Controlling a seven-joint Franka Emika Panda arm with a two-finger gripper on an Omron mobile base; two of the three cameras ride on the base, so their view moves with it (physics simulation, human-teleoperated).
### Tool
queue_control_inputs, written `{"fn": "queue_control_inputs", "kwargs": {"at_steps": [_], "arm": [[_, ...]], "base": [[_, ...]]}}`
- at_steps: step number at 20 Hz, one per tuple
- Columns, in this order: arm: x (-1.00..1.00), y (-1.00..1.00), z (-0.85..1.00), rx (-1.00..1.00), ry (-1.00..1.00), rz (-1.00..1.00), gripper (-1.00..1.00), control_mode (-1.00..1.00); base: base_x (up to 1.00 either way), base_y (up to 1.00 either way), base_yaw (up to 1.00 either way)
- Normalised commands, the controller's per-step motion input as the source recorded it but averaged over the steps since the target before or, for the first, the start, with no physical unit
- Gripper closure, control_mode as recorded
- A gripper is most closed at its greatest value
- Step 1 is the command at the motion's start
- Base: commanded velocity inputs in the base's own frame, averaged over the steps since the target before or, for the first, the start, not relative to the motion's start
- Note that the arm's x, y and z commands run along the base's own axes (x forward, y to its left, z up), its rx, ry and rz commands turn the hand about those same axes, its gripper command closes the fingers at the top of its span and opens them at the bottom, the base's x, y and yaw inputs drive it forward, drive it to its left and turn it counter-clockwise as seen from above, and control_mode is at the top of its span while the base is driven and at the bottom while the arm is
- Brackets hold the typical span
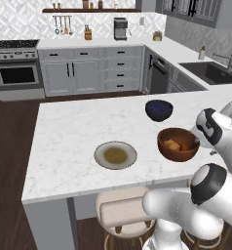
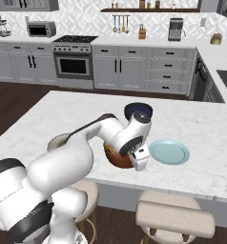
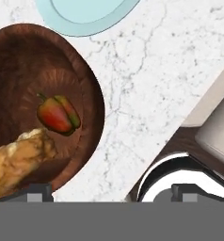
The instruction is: Pick the chicken drumstick and bell pepper from their plates and place them in the bowl. Then put the bowl in the fridge.
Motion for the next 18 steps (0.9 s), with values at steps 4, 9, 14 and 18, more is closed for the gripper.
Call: {"fn": "queue_control_inputs", "kwargs": {"at_steps": [4, 9, 14, 18], "arm": [[0.4, 0.01, -0.31, 0.0, 0.05, 0.0, -1.0, -1.0], [0.3, 0.0, -0.33, 0.0, 0.0, 0.0, -1.0, -1.0], [0.12, 0.01, -0.4, 0.0, 0.02, 0.0, -1.0, -1.0], [0.03, 0.02, -0.33, 0.0, 0.0, 0.0, -1.0, -1.0]], "base": [[0.0, 0.0, 0.0], [0.0, 0.0, 0.0], [0.0, 0.0, 0.0], [0.0, 0.0, 0.0]]}}
